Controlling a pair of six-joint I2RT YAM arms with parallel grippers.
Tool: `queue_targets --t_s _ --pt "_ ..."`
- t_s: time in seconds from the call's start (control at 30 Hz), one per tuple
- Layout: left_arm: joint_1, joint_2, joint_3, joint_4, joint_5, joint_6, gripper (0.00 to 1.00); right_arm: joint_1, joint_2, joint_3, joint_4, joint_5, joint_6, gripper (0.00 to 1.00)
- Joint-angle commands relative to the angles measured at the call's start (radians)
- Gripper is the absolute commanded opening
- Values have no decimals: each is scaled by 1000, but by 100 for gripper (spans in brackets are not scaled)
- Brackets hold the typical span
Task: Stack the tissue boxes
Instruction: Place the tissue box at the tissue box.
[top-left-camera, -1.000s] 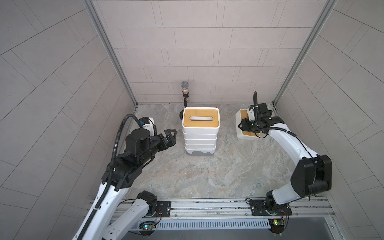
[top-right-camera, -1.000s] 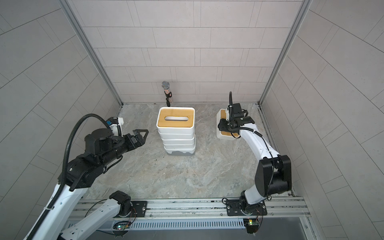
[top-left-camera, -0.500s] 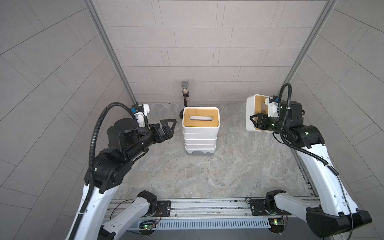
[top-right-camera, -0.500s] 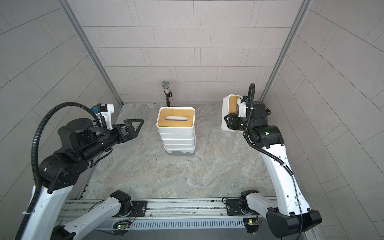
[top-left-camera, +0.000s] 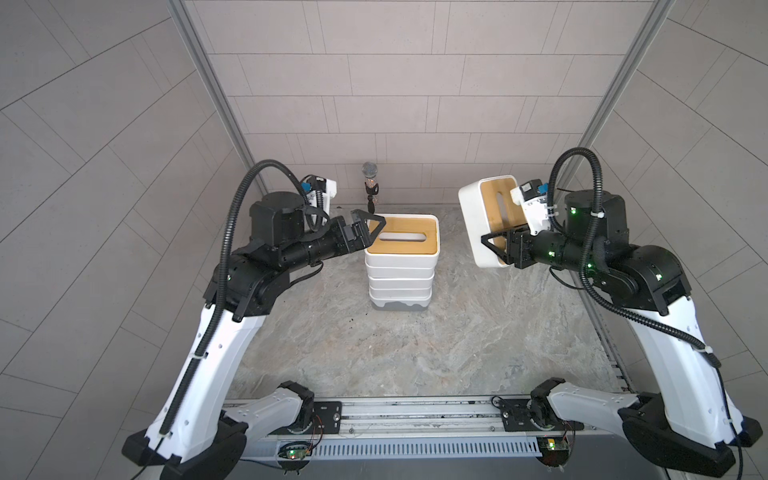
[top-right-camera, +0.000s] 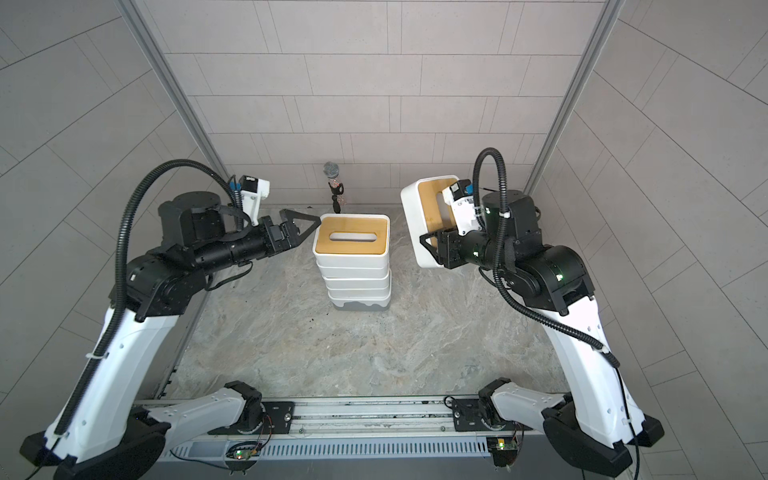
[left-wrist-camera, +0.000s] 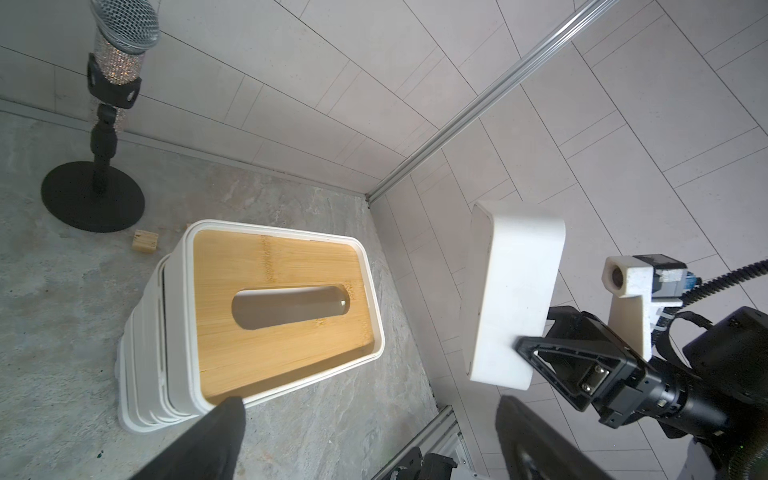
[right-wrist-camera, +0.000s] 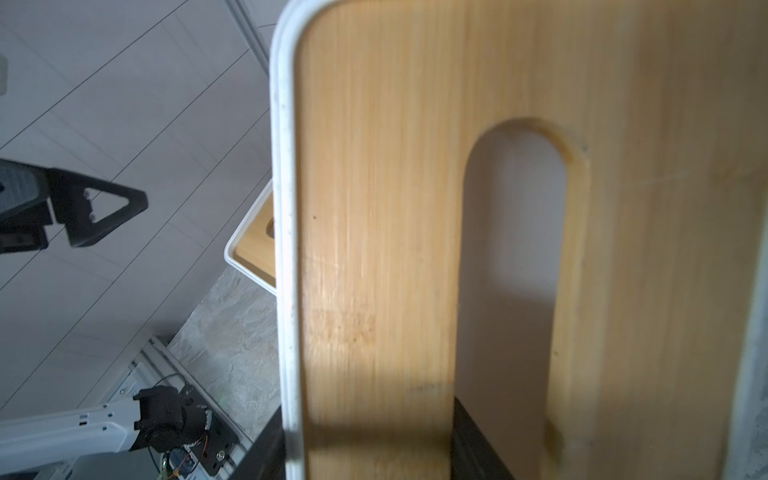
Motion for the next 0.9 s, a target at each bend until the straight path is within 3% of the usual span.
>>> queue_targets --t_s 0.0,0.27,0.67,0.87 --pt "-51 25 55 84 44 -3 100 80 30 83 -1 55 -59 31" --pt "-169 115 124 132 10 27 100 239 133 198 -46 125 -100 30" --pt "-183 210 165 138 -43 -7 100 343 211 282 -75 166 -160 30" --pt "-185 216 150 179 -49 -43 87 359 242 306 -103 191 -195 29"
